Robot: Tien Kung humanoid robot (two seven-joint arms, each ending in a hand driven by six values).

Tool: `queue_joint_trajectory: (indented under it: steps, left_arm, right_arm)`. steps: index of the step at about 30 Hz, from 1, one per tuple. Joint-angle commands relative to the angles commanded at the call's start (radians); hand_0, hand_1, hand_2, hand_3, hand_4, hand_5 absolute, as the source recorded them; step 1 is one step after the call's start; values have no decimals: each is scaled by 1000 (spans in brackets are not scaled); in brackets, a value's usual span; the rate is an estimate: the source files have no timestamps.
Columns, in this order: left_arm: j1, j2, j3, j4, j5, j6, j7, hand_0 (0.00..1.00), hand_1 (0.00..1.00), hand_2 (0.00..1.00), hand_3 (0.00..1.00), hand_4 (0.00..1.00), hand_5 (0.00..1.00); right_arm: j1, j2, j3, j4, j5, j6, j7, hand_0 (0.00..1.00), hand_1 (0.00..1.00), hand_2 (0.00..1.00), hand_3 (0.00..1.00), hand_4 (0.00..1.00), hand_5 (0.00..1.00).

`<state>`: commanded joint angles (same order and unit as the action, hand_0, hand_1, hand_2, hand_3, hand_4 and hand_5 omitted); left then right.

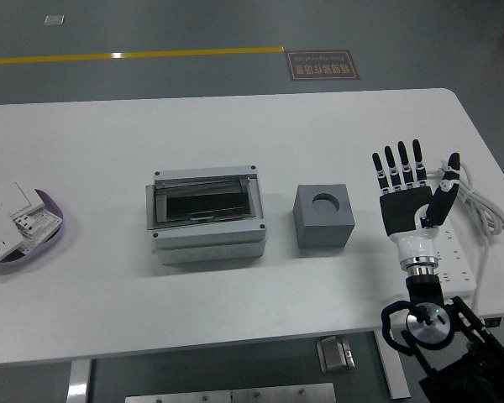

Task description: Pick up the cylinder from the cube,place it in the box,flap close box

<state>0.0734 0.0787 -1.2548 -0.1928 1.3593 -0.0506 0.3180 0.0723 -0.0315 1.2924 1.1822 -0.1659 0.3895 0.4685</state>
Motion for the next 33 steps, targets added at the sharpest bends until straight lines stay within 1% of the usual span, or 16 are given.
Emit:
queue_joint_trajectory:
  steps: [2, 6, 13, 16, 21, 22, 27, 28, 33]
  left_arm:
    - [-1, -1, 0, 0, 1, 0, 0, 599, 584, 556, 596, 658, 205]
    - [-3, -3, -2, 0, 4, -1, 0, 599, 583, 556, 596, 658, 205]
    - [-1, -5, 5, 0, 0, 0, -1, 599, 584, 556, 596, 658, 205]
    - [-2, -5, 9, 1, -1, -1, -2, 599, 583, 556, 596, 658, 206]
    - [-4, -8, 17, 2, -5, -3, -4, 599, 583, 556, 596, 658, 206]
    - [-4, -8, 18, 2, -4, -3, -4, 599, 584, 556, 596, 658, 205]
    - [-3, -10, 17, 0, 1, -4, -2, 599, 584, 556, 596, 658, 205]
    - [-3, -9, 15, 0, 3, -5, -1, 599, 584, 556, 596, 658, 206]
    - [-4, -9, 11, 0, 7, -5, -2, 599, 584, 556, 596, 658, 206]
  right_arm:
    - [-3, 1, -8, 17, 45, 27, -8, 734, 671, 670, 685, 906, 718]
    - [-8, 0, -17, 51, 94, 55, -19, 732, 668, 668, 680, 917, 719]
    - [-12, -5, -30, 118, 92, 98, -44, 728, 665, 668, 683, 919, 710]
    - [-12, -10, -31, 126, 69, 111, -60, 720, 667, 667, 679, 926, 712]
    - [-12, -11, -30, 101, 58, 125, -76, 720, 667, 667, 679, 926, 712]
    - [-12, -9, -30, 93, 61, 129, -78, 670, 662, 668, 680, 965, 819]
    - [-7, -4, -27, 25, 70, 134, -87, 670, 662, 668, 680, 965, 819]
    - [-6, -3, -29, 10, 75, 134, -87, 629, 636, 665, 689, 998, 908]
    - [-8, 9, -45, -44, 95, 145, -92, 629, 636, 665, 689, 998, 908]
